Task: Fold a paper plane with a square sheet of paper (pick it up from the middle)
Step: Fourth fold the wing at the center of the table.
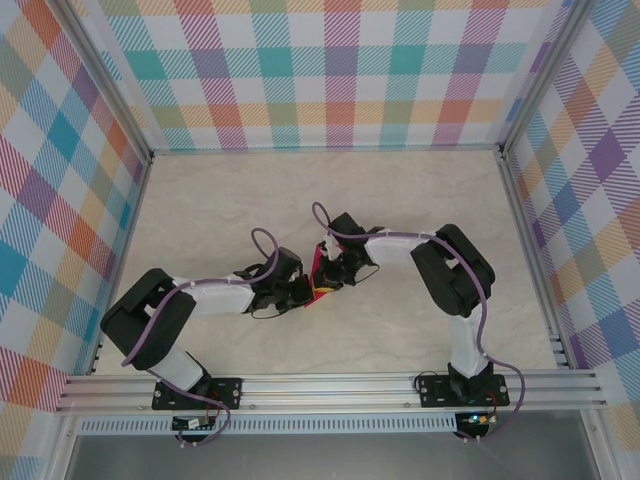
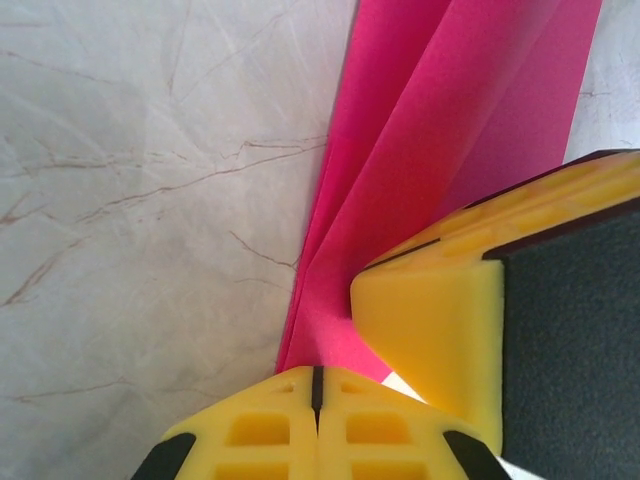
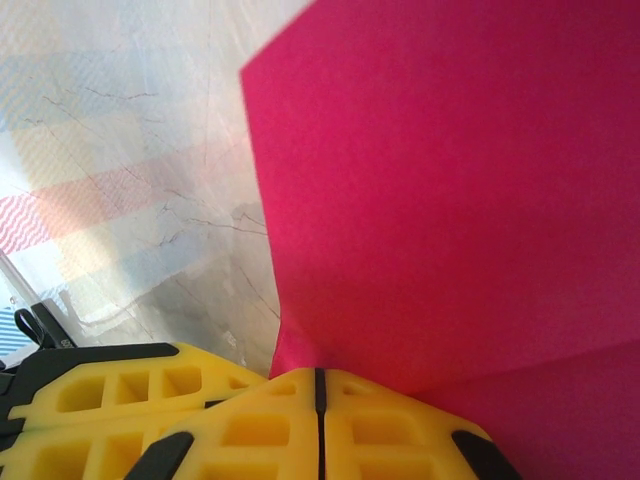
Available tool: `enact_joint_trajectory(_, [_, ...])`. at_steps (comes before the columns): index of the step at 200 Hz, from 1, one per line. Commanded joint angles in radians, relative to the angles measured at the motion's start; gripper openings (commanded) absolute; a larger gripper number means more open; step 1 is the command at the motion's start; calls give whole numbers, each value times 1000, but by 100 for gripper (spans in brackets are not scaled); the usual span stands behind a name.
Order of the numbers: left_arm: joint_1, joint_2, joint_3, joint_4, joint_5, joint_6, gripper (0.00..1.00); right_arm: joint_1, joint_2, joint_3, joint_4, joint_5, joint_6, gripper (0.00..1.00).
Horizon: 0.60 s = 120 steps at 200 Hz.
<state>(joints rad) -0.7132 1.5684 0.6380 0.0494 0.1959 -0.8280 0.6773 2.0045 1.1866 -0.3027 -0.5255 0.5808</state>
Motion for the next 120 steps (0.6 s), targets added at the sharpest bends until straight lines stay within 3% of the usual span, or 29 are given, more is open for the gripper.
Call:
enact_joint_trajectory(1, [-4,12,-62,-123,-16,-23,0,-40,37,41,-13,79,-50,7])
enact_joint_trajectory(120, [-2,19,-124,-103,25,-30,0,-226,95,105,40,88,-147,7])
